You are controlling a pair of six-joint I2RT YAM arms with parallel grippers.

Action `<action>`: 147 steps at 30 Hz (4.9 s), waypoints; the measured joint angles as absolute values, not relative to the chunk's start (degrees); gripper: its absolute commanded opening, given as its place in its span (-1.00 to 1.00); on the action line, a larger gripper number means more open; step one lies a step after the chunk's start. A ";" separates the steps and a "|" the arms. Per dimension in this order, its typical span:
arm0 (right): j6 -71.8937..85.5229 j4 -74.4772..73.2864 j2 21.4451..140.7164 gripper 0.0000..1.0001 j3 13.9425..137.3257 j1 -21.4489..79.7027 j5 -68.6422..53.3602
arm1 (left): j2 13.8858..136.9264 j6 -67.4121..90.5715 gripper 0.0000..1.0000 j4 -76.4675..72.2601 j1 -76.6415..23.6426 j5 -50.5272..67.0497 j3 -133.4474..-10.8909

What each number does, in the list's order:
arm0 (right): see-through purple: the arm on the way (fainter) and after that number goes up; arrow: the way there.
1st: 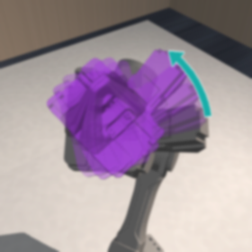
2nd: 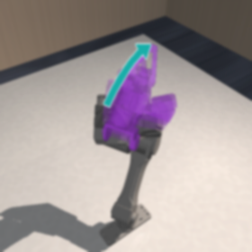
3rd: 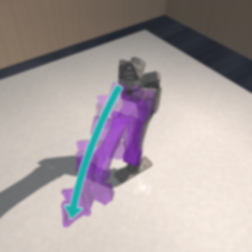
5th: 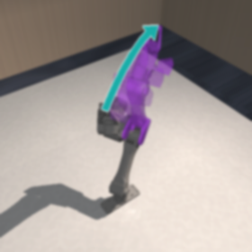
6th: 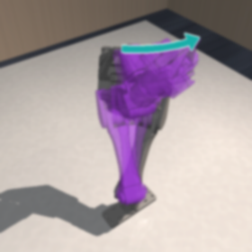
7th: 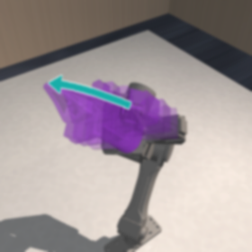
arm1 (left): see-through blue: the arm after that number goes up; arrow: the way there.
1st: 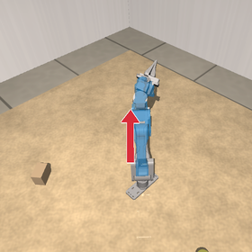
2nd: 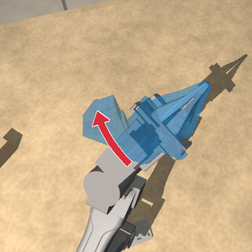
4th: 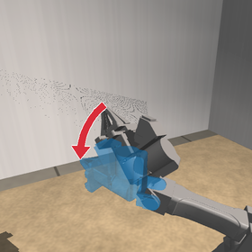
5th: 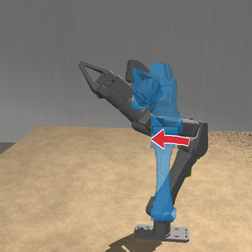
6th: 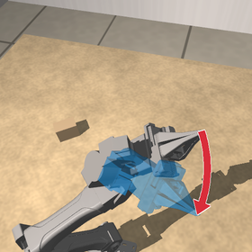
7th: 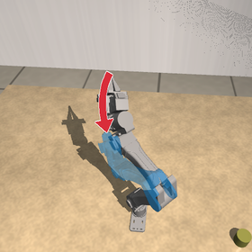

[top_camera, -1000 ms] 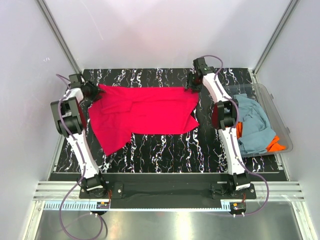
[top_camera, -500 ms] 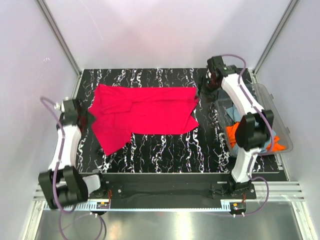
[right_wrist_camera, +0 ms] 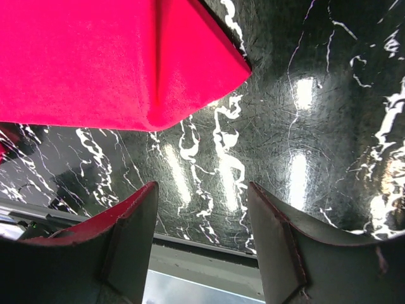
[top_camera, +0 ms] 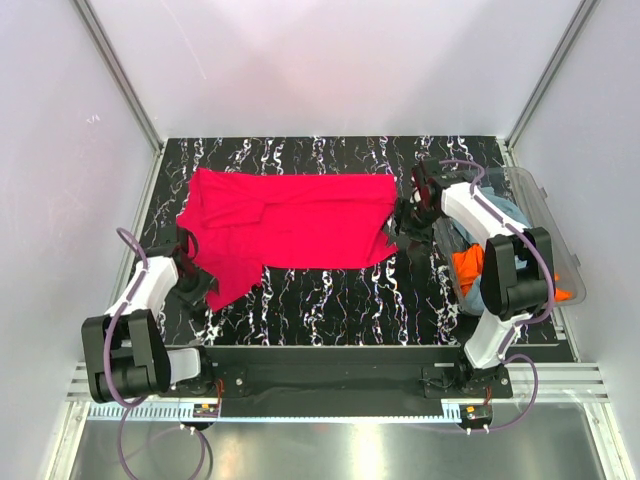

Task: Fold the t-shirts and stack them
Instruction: Fold the tshirt

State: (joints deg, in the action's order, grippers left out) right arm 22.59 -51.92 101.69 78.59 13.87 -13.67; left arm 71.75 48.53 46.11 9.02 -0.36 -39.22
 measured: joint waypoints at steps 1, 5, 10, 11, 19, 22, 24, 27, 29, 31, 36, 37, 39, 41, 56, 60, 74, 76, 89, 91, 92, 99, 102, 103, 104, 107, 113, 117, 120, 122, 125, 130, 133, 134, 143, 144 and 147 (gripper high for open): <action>22.74 -51.44 101.62 0.31 78.00 13.87 -13.80 | 71.85 49.10 -0.07 46.19 8.88 -0.34 -39.22; 23.00 -50.19 101.58 0.31 77.10 13.87 -14.22 | 74.91 50.61 -0.07 45.95 8.51 -0.38 -39.03; 23.62 -48.86 101.60 0.32 76.95 13.89 -14.24 | 76.88 51.59 -0.07 45.98 8.40 -1.56 -38.22; 23.86 -48.60 101.60 0.32 76.86 13.89 -14.24 | 76.88 51.79 -0.09 45.98 8.40 -1.72 -38.20; 28.95 -44.31 104.81 0.11 75.26 13.89 -12.51 | 77.87 51.77 -0.95 44.27 8.36 -0.40 -38.52; 31.59 -42.11 106.24 -0.03 74.11 13.89 -10.59 | 78.08 50.59 -1.00 43.79 8.36 0.10 -38.83; 33.89 -40.62 106.80 -0.05 73.17 13.89 -9.47 | 78.19 49.87 -1.00 43.22 8.36 0.23 -38.98; 37.19 -38.09 106.91 -0.04 71.66 13.89 -8.10 | 78.52 49.04 -1.00 42.35 8.36 0.69 -39.29; 39.42 -36.16 106.91 -0.03 70.70 14.11 -7.77 | 78.85 48.66 -1.00 41.91 8.36 1.17 -39.51; 41.52 -34.44 106.89 -0.03 69.49 14.39 -7.11 | 78.87 48.31 -1.00 41.45 8.36 1.63 -39.53; 47.05 -32.64 106.91 -0.07 67.68 14.59 -6.44 | 78.87 47.57 -1.00 40.73 8.36 2.46 -40.10; 47.53 -32.53 106.91 -0.10 67.68 14.61 -6.26 | 78.87 47.37 -1.00 40.53 8.36 2.52 -40.27; 48.64 -32.32 106.98 -0.27 67.68 14.81 -5.43 | 78.85 46.87 -1.00 40.53 8.36 2.59 -40.58; 49.19 -32.12 107.02 -0.56 67.68 15.16 -4.23 | 78.72 46.33 -1.00 40.82 8.36 2.55 -40.99; 45.69 -37.50 88.64 -1.00 53.89 17.91 4.38 | 64.64 44.88 -1.00 42.57 10.00 1.32 -42.19; 45.12 -38.13 84.60 -1.00 50.74 17.98 5.21 | 61.19 44.93 -1.00 42.85 10.11 1.67 -39.40; 40.14 -38.79 84.68 -1.00 49.10 18.00 5.13 | 58.00 38.00 -1.00 45.89 10.17 6.33 -40.07; 39.07 -39.40 85.19 -1.00 50.63 18.02 5.17 | 59.86 35.86 -1.00 45.45 9.91 8.01 -43.22; 30.52 -44.82 100.40 -1.00 72.95 15.79 5.39 | 85.03 31.73 -1.00 38.09 6.00 13.32 -69.23; 29.58 -45.41 103.20 -1.00 75.35 14.79 5.32 | 89.65 31.75 -1.00 37.45 5.74 13.58 -73.78; 29.15 -45.76 104.44 -1.00 76.51 14.24 5.23 | 91.72 31.77 -1.00 37.08 5.63 13.65 -75.90; 26.72 -48.36 112.22 -1.00 85.93 11.66 4.93 | 101.71 32.23 -1.00 36.21 5.48 14.31 -87.05; 25.91 -49.36 115.07 -1.00 90.06 11.20 4.91 | 105.30 32.71 -1.00 36.01 5.48 14.76 -90.61; 25.67 -49.60 115.87 -1.00 91.33 11.14 4.91 | 106.37 32.84 -1.00 35.99 5.48 14.85 -91.61; 25.47 -49.80 116.64 -1.00 92.47 11.05 4.89 | 107.39 32.93 -1.00 35.90 5.48 14.87 -92.42; 25.10 -50.89 118.91 -1.00 95.77 10.87 4.89 | 109.82 33.06 -1.00 35.92 5.48 15.05 -94.39; 24.58 -52.36 122.43 -1.00 100.07 10.09 3.92 | 112.86 33.10 -1.00 35.88 5.52 15.25 -96.42; 24.14 -52.97 124.62 -0.98 102.00 10.04 2.79 | 114.30 33.30 -1.00 36.12 5.82 15.27 -97.03; 23.99 -53.54 125.97 -0.93 103.13 9.89 2.04 | 115.68 33.32 -1.00 36.16 6.24 15.40 -98.28; 23.88 -54.30 126.82 -0.92 104.36 9.82 1.85 | 116.92 33.32 -1.00 36.23 6.52 15.73 -99.57; 23.75 -55.20 128.05 -0.87 106.61 9.65 1.72 | 118.80 33.36 -1.00 36.18 6.61 16.40 -101.51; 23.73 -55.90 129.95 -0.81 109.78 9.47 0.86 | 121.80 33.50 -1.00 36.05 6.66 17.67 -104.20; 23.75 -56.38 130.47 -0.81 110.26 9.47 0.78 | 122.91 33.50 -1.00 35.79 6.59 18.39 -105.14; 23.75 -56.55 130.58 -0.81 110.26 9.47 0.78 | 123.31 33.54 -1.00 35.75 6.55 18.65 -105.47; 23.77 -56.93 131.24 -0.78 110.26 9.45 0.82 | 124.70 34.52 -1.00 34.79 6.37 19.35 -106.10; 23.77 -56.93 131.24 -0.78 110.26 9.45 0.84 | 124.79 34.57 -1.00 34.76 6.37 19.35 -106.10; 23.75 -56.93 131.26 -0.73 110.26 9.41 0.86 | 124.95 34.63 -1.00 34.54 6.26 19.31 -106.10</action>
